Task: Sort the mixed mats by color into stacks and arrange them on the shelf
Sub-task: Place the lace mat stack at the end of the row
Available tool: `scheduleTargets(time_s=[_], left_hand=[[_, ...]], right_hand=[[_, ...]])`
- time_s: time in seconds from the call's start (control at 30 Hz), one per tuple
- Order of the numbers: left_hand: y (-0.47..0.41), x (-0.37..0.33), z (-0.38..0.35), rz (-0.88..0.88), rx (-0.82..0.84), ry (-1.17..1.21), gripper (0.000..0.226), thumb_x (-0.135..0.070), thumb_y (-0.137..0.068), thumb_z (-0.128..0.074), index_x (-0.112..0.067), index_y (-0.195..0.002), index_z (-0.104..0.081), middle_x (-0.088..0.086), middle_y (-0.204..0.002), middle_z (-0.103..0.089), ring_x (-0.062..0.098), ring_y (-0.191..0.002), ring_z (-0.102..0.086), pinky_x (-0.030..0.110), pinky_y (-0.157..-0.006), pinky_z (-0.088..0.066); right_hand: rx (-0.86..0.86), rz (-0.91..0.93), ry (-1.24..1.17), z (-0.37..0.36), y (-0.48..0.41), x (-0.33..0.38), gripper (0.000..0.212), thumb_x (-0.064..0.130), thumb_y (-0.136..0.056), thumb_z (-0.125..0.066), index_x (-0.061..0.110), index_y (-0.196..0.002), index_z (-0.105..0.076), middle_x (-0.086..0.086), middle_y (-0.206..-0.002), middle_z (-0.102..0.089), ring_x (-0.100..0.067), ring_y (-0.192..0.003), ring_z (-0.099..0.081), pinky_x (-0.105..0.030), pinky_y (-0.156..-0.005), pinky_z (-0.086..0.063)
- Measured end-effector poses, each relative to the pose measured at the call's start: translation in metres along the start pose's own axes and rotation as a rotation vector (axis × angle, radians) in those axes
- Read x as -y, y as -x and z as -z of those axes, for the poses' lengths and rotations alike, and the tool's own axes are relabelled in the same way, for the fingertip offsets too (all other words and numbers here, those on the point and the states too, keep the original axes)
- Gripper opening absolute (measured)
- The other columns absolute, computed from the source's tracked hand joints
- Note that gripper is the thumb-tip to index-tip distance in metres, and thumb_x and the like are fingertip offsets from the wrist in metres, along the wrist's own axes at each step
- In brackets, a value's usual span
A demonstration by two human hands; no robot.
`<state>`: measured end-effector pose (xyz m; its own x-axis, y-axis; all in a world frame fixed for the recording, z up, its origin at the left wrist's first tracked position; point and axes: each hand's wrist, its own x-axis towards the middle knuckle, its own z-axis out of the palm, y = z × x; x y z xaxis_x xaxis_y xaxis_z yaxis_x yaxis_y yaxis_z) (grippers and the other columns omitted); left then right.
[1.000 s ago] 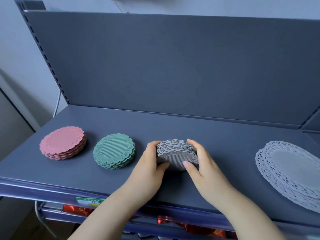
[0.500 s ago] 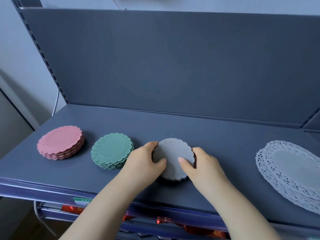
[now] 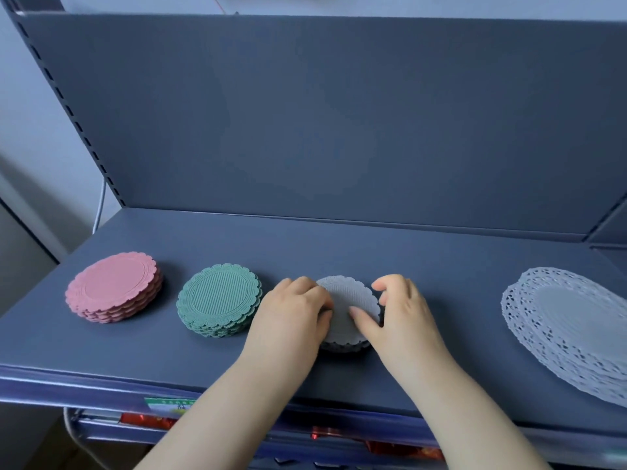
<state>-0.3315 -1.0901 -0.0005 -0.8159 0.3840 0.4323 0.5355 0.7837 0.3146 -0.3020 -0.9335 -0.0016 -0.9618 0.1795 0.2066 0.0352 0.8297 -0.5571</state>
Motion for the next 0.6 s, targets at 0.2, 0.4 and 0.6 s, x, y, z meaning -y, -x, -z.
scheduleTargets(time_s=[0.2, 0.4, 0.6], left_hand=[[0.006, 0.014, -0.002, -0.207, -0.006, -0.095, 0.023, -0.023, -0.085, -0.045, -0.017, -0.071, -0.063, -0.002, -0.071, -0.057, 0.022, -0.058, -0.048, 0.035, -0.055, -0.047], [-0.01, 0.008, -0.002, -0.284, -0.039, -0.106, 0.027, -0.024, -0.087, -0.047, -0.016, -0.066, -0.061, 0.001, -0.069, -0.057, 0.027, -0.061, -0.048, 0.036, -0.059, -0.045], [-0.015, -0.029, -0.02, -0.339, 0.049, -0.059, 0.031, -0.031, -0.085, -0.043, -0.015, -0.079, -0.069, 0.002, -0.077, -0.064, 0.026, -0.071, -0.06, 0.036, -0.069, -0.05]], right_hand=[[0.025, 0.045, -0.073, 0.007, 0.015, -0.009, 0.016, 0.033, -0.082, -0.063, 0.028, -0.095, -0.055, 0.021, -0.095, -0.049, -0.001, -0.094, -0.049, -0.012, -0.075, -0.036], [0.023, -0.014, -0.058, 0.022, 0.018, -0.018, 0.015, 0.034, -0.082, -0.06, 0.032, -0.097, -0.061, 0.028, -0.104, -0.055, 0.003, -0.103, -0.05, -0.016, -0.084, -0.042], [-0.011, -0.006, -0.015, 0.038, 0.028, -0.039, 0.016, 0.03, -0.082, -0.062, 0.029, -0.098, -0.063, 0.021, -0.106, -0.057, 0.002, -0.103, -0.051, -0.016, -0.086, -0.04]])
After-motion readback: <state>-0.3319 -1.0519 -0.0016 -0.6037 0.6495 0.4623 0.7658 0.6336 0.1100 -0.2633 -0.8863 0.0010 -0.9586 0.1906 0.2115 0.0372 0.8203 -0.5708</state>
